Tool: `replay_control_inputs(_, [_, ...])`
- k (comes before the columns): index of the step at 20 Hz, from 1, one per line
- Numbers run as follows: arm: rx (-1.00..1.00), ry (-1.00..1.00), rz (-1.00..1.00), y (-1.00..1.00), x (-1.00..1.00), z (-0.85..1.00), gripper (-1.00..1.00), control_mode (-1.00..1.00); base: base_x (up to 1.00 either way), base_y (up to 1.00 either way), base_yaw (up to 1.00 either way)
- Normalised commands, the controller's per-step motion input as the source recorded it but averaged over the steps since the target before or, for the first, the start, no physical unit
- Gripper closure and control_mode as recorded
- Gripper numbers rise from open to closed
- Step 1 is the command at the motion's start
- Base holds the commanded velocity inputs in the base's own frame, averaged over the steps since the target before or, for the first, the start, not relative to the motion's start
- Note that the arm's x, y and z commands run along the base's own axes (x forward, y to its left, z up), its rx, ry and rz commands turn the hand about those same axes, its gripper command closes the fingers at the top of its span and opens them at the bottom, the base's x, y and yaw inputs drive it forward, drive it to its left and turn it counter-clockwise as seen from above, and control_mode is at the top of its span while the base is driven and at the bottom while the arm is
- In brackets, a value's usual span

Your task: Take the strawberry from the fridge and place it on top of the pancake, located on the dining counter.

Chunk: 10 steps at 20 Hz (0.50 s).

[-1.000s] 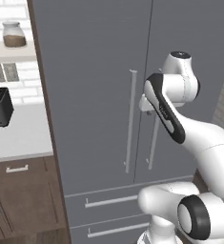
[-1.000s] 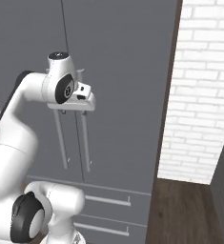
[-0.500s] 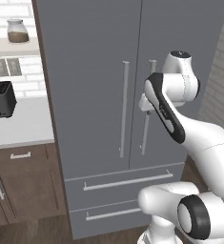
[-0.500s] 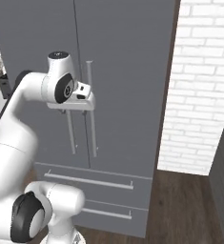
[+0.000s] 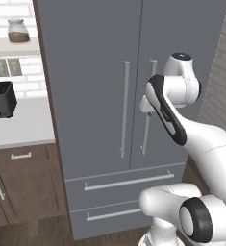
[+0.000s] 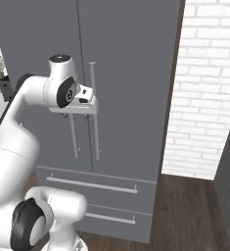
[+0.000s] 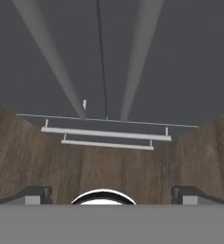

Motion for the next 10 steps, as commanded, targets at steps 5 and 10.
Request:
replay_control_inputs(5, [-0.02, -0.24, -0.01, 0.16, 0.74, -0.13, -1.0, -1.0, 0.0, 0.0, 0.0])
replay_control_inputs(10, [-0.04, -0.5, 0.0, 0.12, 0.4, 0.06, -1.0, -1.0, 0.0, 0.0, 0.0])
